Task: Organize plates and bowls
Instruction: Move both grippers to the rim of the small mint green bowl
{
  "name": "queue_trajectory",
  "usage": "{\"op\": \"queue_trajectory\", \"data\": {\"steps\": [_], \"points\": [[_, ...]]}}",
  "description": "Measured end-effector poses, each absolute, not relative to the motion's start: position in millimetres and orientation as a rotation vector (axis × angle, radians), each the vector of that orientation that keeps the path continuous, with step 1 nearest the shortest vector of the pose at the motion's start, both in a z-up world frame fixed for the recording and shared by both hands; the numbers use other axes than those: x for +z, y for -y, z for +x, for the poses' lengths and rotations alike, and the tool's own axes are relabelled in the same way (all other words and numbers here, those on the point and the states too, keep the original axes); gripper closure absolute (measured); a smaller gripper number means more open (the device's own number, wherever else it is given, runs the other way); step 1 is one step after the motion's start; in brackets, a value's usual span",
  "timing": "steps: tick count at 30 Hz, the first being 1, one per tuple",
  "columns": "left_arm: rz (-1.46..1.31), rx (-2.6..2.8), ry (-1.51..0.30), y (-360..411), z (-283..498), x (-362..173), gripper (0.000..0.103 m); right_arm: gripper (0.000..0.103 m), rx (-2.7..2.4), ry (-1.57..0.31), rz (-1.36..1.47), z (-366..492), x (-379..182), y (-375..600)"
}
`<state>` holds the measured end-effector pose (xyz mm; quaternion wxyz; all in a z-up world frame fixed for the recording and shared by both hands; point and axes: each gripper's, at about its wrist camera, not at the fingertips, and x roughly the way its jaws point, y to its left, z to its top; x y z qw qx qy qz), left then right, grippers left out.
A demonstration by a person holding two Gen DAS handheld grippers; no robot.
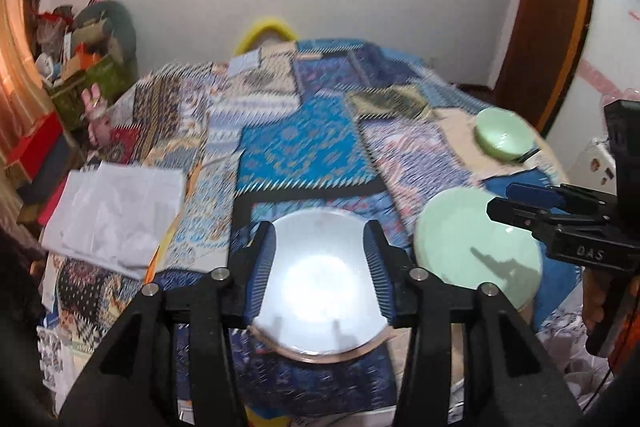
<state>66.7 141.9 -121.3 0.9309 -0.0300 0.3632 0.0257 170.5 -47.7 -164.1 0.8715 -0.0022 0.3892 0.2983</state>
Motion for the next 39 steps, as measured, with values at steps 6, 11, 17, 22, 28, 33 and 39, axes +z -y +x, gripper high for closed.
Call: {"op": "queue_trajectory", "data": {"steps": [6, 11, 17, 22, 28, 33, 39], "points": [[-0.056, -0.009, -0.673, -107, 73, -95, 0.047, 0.051, 0.539, -0.758, -0.002, 172, -142, 96], [-0.064, -0.045, -0.671, -80, 92, -84, 0.047, 0.05, 0.473, -0.719, -0.001, 176, -126, 136], [-0.047, -0.066, -0.671, -49, 120, -79, 0.047, 0.038, 0.399, -0.652, -0.007, 184, -111, 176], [-0.056, -0.094, -0.696, -24, 151, -84, 0.047, 0.037, 0.355, -0.638, 0.003, 203, -109, 201], [-0.071, -0.096, -0.66, 2, 190, -90, 0.028, 0.036, 0.291, -0.637, 0.014, 236, -118, 227], [-0.055, -0.122, -0.68, 22, 227, -103, 0.027, 0.036, 0.236, -0.667, 0.034, 269, -135, 249], [-0.034, -0.126, -0.728, 39, 271, -129, 0.027, 0.039, 0.195, -0.74, 0.081, 317, -166, 271]]}}
